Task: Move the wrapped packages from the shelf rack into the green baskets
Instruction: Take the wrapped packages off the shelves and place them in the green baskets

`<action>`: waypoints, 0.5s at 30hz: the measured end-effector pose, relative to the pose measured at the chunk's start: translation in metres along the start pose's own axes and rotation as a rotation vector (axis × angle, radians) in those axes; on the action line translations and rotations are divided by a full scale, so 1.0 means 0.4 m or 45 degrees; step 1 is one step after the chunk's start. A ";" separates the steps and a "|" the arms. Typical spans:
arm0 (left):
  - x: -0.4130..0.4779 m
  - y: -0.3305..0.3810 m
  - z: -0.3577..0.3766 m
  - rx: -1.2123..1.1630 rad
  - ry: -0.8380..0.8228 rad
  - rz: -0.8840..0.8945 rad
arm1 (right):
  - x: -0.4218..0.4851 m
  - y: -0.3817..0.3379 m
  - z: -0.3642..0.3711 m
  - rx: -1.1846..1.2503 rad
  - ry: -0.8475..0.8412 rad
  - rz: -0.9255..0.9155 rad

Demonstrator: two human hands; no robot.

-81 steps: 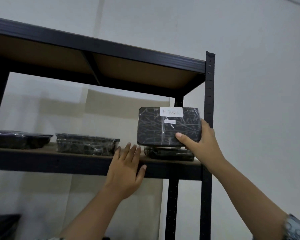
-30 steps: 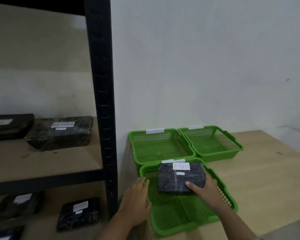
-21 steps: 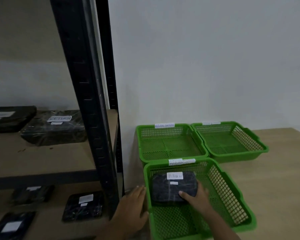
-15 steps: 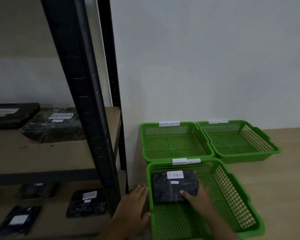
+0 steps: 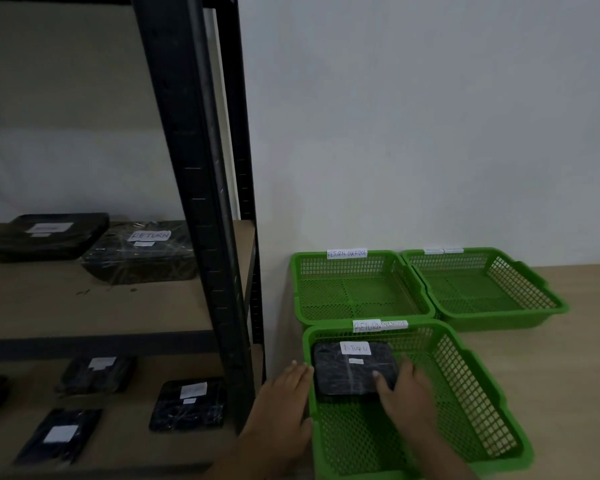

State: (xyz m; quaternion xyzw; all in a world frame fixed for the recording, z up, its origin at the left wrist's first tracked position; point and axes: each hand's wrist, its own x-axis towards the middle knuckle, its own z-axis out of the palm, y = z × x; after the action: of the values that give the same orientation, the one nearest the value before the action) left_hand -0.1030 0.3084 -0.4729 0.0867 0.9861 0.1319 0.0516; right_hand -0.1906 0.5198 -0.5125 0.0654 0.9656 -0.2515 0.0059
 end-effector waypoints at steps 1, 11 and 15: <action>-0.007 0.001 -0.004 0.018 0.018 0.015 | -0.011 -0.002 -0.009 -0.019 0.022 -0.039; -0.133 -0.009 -0.091 0.185 0.164 0.129 | -0.225 -0.097 -0.075 -0.331 0.023 -0.388; -0.228 -0.032 -0.150 0.214 0.234 0.196 | -0.330 -0.202 -0.111 -0.354 0.068 -0.515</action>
State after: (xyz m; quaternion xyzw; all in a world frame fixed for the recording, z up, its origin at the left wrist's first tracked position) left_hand -0.0232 0.2645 -0.4116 0.1536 0.9847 0.0599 -0.0567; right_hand -0.0692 0.4552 -0.4289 -0.1239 0.9842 -0.1106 -0.0612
